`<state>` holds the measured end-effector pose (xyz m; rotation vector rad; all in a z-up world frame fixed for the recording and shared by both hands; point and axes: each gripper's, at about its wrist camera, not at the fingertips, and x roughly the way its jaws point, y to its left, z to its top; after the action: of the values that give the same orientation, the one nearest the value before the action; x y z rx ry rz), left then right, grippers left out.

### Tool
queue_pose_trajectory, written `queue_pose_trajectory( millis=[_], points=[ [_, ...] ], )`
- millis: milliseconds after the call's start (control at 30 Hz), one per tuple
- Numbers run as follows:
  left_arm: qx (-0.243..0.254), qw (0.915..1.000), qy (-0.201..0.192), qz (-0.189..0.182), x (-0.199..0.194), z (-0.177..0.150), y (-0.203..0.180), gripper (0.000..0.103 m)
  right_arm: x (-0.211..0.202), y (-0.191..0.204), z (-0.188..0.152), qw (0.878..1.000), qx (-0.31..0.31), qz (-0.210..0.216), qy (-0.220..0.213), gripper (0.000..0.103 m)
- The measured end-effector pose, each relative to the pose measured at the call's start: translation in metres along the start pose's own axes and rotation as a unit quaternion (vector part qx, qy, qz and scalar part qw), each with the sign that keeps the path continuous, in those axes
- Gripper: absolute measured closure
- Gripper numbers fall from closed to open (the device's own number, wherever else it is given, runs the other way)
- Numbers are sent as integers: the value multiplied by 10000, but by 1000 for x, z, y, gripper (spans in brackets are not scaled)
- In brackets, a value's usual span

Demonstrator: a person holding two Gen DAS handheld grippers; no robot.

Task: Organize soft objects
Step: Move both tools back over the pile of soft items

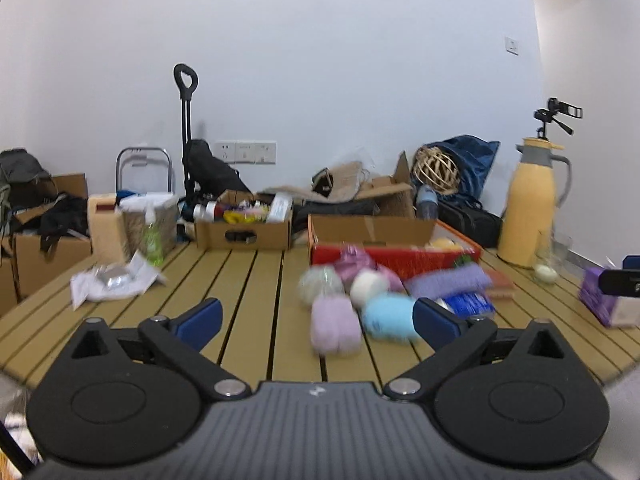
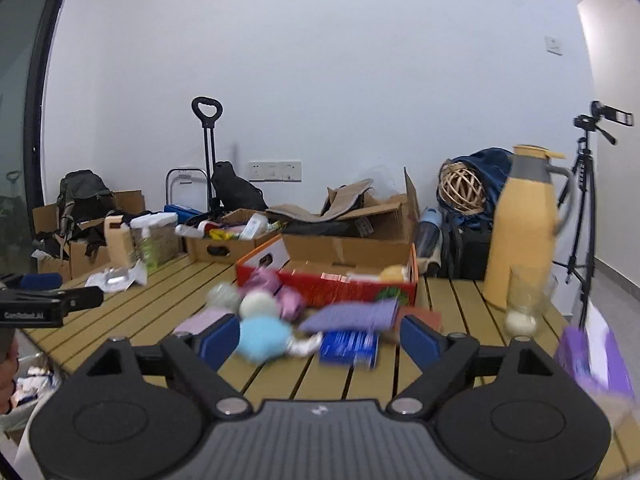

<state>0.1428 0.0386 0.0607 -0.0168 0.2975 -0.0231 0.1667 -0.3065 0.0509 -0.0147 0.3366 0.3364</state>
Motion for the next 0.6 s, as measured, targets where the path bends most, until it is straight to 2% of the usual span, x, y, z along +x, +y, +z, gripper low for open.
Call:
queue_pose_trajectory(
  millis=[100,200,333,600],
  points=[
    [-141,9998,84,55,-27,-17,4,0,-30,20,-30,9998,167,88,-14,8],
    [-80,9999,80,1,-33,-19,4,0,-42,31,-47,9996,195,216,58,7],
    [-27,10000,22,-37,-25,-16,0,0,-38,33,-46,9999,5,101,129,7],
    [31,9988,416,-260,23,-24,-17,0,3,19,-56,9983,436,47,395,9]
  ],
)
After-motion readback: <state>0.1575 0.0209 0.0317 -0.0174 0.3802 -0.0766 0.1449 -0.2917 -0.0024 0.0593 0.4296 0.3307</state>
